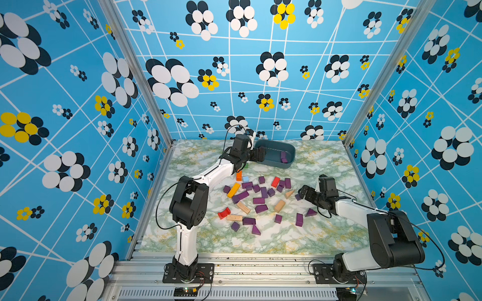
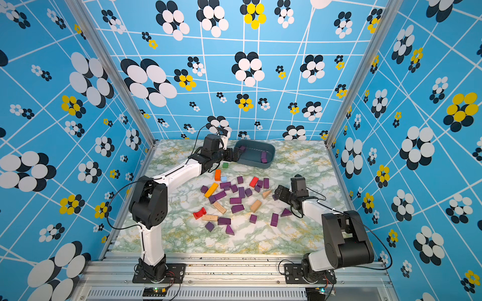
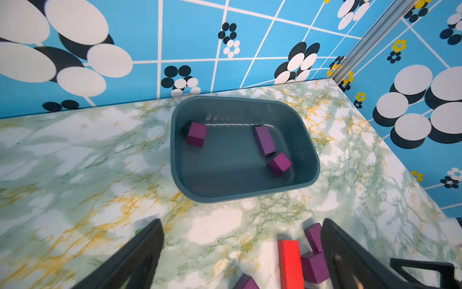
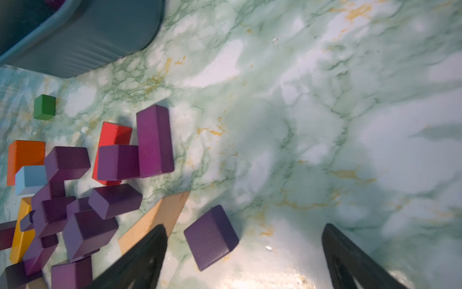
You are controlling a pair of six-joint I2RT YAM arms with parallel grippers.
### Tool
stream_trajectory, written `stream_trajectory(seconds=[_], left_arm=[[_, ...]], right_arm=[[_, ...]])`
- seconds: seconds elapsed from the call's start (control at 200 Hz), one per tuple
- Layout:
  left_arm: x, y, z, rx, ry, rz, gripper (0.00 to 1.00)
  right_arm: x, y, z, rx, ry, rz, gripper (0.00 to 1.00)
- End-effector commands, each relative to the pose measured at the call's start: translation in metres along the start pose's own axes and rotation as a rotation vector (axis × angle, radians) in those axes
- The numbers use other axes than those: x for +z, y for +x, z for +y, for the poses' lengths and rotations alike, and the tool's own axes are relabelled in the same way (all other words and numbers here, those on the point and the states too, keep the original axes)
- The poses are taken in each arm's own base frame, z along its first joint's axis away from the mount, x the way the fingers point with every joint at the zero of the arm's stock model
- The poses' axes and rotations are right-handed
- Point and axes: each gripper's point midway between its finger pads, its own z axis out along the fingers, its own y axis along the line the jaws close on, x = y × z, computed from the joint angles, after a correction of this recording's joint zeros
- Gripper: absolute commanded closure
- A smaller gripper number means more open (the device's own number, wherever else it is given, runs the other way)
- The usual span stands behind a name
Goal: Pick purple bricks into the storage bin
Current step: Place the building block in the storage box, then pick up the building block from the center of the board.
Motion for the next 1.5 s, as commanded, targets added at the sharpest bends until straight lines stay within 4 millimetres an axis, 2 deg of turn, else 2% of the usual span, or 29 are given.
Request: stream_trajectory(seconds=[0.0, 0.11, 0.13, 0.165, 0.445, 0.65, 0.899, 1.209, 1.354, 1.494], left_arm=[[-0.017, 0.004, 0.011, 0.052, -0.05, -0.022, 0.01], [-0.02, 0.024, 0.027, 0.077, -0.099, -0.016, 0.01], [-0.028, 0.017, 0.026, 0.081, -0.103, -0.039, 0.01], [-0.03, 0.021, 0.031, 0.078, -0.115, -0.043, 0.0], [-0.039, 0.057, 0.056, 0.06, -0.171, -0.004, 0.0], [-0.05, 0.075, 0.072, 0.055, -0.217, 0.024, 0.0], [-0.069, 0.072, 0.078, 0.073, -0.233, 0.001, 0.01], [-0.102, 0.089, 0.082, 0.023, -0.259, -0.022, 0.01], [-0.118, 0.094, 0.085, 0.022, -0.282, -0.059, 0.01], [-0.126, 0.101, 0.08, 0.028, -0.25, -0.104, 0.01]], right_arm=[[0.007, 0.012, 0.003, 0.02, -0.017, 0.087, 0.02], [0.007, 0.006, 0.01, 0.018, -0.037, 0.091, 0.03], [0.007, 0.005, 0.012, 0.015, -0.042, 0.093, 0.03], [0.006, 0.003, 0.015, 0.009, -0.05, 0.098, 0.03], [0.001, -0.01, 0.027, -0.036, -0.053, 0.099, 0.05], [0.012, -0.013, 0.04, -0.047, -0.061, 0.113, 0.12], [0.017, -0.01, 0.059, -0.08, -0.072, 0.118, 0.13], [0.031, 0.005, 0.078, -0.025, -0.145, 0.132, 0.16], [0.039, 0.011, 0.083, -0.032, -0.146, 0.169, 0.21], [0.04, 0.012, 0.08, -0.057, -0.115, 0.186, 0.25]])
